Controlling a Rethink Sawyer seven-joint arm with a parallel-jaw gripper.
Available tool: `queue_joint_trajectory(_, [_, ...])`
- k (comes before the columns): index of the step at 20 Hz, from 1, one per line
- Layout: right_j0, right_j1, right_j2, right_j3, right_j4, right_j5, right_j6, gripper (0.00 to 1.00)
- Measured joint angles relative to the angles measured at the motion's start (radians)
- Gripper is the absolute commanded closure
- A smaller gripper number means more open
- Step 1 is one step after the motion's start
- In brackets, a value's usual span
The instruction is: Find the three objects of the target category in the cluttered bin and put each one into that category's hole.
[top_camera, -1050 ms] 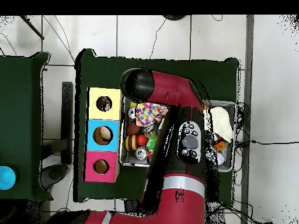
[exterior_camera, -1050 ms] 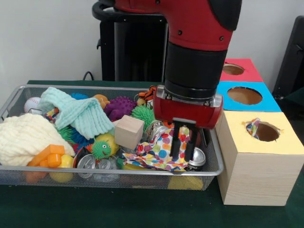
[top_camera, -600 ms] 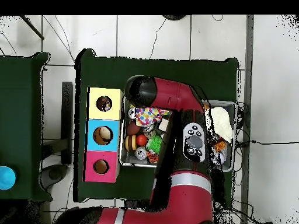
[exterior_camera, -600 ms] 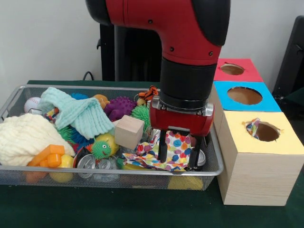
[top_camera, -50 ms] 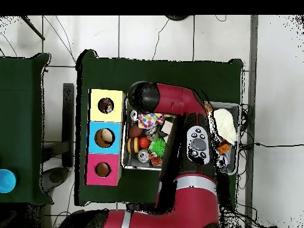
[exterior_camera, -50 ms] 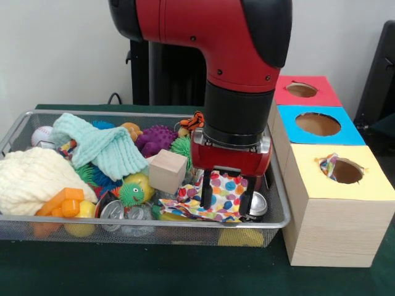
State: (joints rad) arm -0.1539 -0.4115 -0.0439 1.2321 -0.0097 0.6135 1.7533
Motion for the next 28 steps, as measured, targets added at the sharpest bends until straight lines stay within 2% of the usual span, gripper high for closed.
queue_joint_trajectory(17, [-0.034,0.003,0.035,0.113,-0.046,-0.035,0.0,0.0])
queue_joint_trajectory(28, [-0.05,0.008,0.036,0.132,-0.105,-0.051,0.0,0.0])
